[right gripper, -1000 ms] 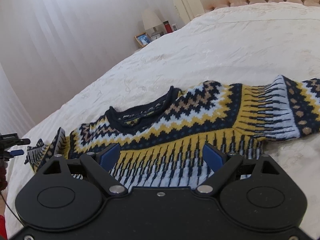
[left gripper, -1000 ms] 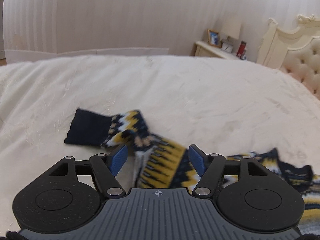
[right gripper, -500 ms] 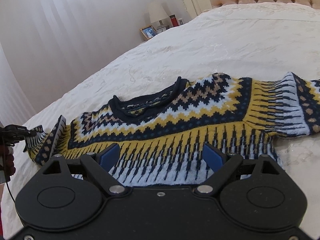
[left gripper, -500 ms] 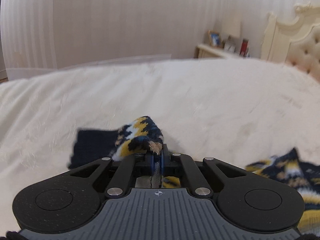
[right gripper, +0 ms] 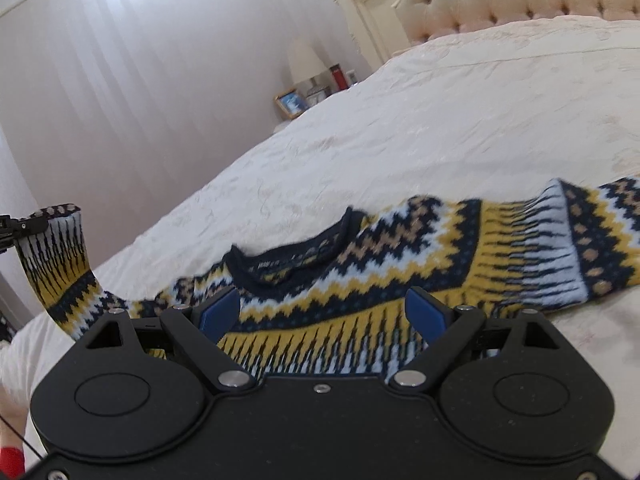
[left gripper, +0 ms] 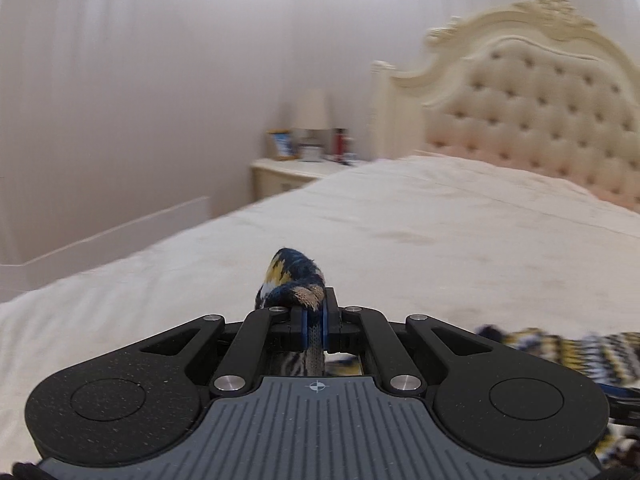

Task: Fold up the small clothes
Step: 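Lift the sleeve with the left tool and fold it across the sweater body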

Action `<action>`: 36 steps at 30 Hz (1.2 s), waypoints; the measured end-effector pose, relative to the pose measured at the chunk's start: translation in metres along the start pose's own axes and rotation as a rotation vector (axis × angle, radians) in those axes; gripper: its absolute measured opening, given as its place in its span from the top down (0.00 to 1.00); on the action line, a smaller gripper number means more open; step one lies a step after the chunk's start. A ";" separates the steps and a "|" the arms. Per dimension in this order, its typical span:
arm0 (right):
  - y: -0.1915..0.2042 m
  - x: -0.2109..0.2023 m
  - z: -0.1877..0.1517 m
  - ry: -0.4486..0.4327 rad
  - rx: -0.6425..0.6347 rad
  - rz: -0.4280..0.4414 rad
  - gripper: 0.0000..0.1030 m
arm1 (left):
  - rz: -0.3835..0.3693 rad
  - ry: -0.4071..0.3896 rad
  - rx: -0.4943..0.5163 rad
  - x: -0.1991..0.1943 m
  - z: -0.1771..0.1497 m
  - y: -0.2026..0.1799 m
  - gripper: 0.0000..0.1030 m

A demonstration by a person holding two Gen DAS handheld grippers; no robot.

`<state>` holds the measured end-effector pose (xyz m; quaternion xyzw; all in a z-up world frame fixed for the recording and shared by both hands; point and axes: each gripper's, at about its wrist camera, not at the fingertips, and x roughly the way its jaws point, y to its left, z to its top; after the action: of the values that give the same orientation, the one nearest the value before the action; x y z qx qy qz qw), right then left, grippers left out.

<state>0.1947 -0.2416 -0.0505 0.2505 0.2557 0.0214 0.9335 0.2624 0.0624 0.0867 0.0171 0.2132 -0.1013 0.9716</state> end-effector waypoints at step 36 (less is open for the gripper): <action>-0.045 -0.004 0.025 -0.074 0.087 -0.170 0.12 | -0.478 0.400 0.054 0.075 -0.150 -0.131 0.28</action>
<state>0.1998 -0.2929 -0.0515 0.2690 0.2421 -0.0782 0.9289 0.2403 -0.0686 -0.0795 0.0119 0.3953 -0.3274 0.8581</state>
